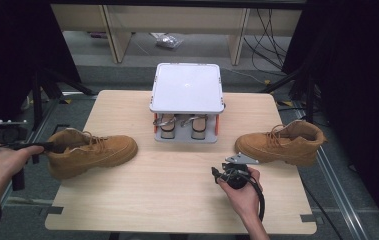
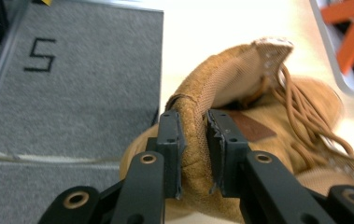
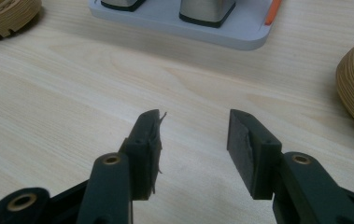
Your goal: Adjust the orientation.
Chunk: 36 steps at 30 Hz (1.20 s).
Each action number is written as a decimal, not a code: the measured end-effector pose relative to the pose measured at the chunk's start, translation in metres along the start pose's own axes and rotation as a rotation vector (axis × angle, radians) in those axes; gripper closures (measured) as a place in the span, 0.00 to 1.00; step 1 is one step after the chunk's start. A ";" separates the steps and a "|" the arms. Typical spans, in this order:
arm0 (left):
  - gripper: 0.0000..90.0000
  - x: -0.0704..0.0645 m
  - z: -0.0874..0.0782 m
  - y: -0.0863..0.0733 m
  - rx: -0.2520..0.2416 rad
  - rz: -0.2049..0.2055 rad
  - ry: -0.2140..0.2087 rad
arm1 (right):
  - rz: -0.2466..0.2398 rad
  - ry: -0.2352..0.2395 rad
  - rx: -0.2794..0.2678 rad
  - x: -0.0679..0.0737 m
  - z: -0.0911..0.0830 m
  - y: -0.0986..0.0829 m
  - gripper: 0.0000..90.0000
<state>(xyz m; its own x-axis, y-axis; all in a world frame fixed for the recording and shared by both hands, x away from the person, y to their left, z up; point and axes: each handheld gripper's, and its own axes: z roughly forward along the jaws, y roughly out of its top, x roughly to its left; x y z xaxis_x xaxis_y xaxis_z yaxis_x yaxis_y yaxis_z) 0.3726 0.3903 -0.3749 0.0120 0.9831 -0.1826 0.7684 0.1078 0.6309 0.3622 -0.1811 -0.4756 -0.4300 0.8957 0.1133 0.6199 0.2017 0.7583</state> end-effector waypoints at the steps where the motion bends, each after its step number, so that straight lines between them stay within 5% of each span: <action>1: 0.82 -0.001 -0.002 -0.002 -0.003 0.000 -0.014 | -0.005 -0.004 -0.002 0.000 0.000 0.000 0.61; 8: 0.80 -0.009 -0.017 -0.020 0.029 0.008 -0.069 | 0.006 0.010 -0.011 0.002 0.002 0.000 0.61; 10: 0.80 -0.006 -0.015 -0.024 0.022 0.000 -0.079 | -0.022 -0.007 -0.004 0.001 0.001 0.000 0.61; 14: 0.76 0.006 -0.008 -0.033 0.027 0.001 -0.060 | -0.002 0.003 0.001 0.002 0.002 0.000 0.61; 17: 0.69 0.016 -0.006 -0.037 -0.035 -0.008 -0.121 | -0.021 -0.008 -0.001 0.001 0.002 -0.001 0.61; 21: 0.63 0.024 -0.010 -0.037 -0.134 -0.010 -0.200 | 0.044 0.004 0.002 0.005 0.001 -0.001 0.61; 22: 0.64 0.025 -0.013 -0.036 -0.162 -0.010 -0.196 | 0.008 0.012 -0.005 0.002 0.001 0.000 0.61; 27: 0.89 0.036 -0.023 -0.030 -0.280 -0.036 -0.128 | -0.002 0.007 0.000 0.001 0.003 -0.001 0.61; 29: 0.97 0.040 -0.024 -0.028 -0.329 -0.017 -0.074 | 0.000 0.008 0.004 0.002 0.002 -0.002 0.61; 31: 0.99 0.048 -0.014 -0.028 -0.310 0.032 0.011 | -0.003 0.006 0.001 0.001 0.003 -0.001 0.61; 36: 1.00 0.057 0.022 -0.041 -0.212 0.066 0.033 | -0.004 0.006 -0.001 0.001 0.002 -0.001 0.61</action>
<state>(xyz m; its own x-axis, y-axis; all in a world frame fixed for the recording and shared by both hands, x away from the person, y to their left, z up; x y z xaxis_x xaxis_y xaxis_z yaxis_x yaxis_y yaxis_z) 0.3561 0.4383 -0.4279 0.0344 0.9930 -0.1132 0.6151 0.0682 0.7855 0.3623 -0.1795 -0.4778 -0.4364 0.8924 0.1146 0.6177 0.2045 0.7593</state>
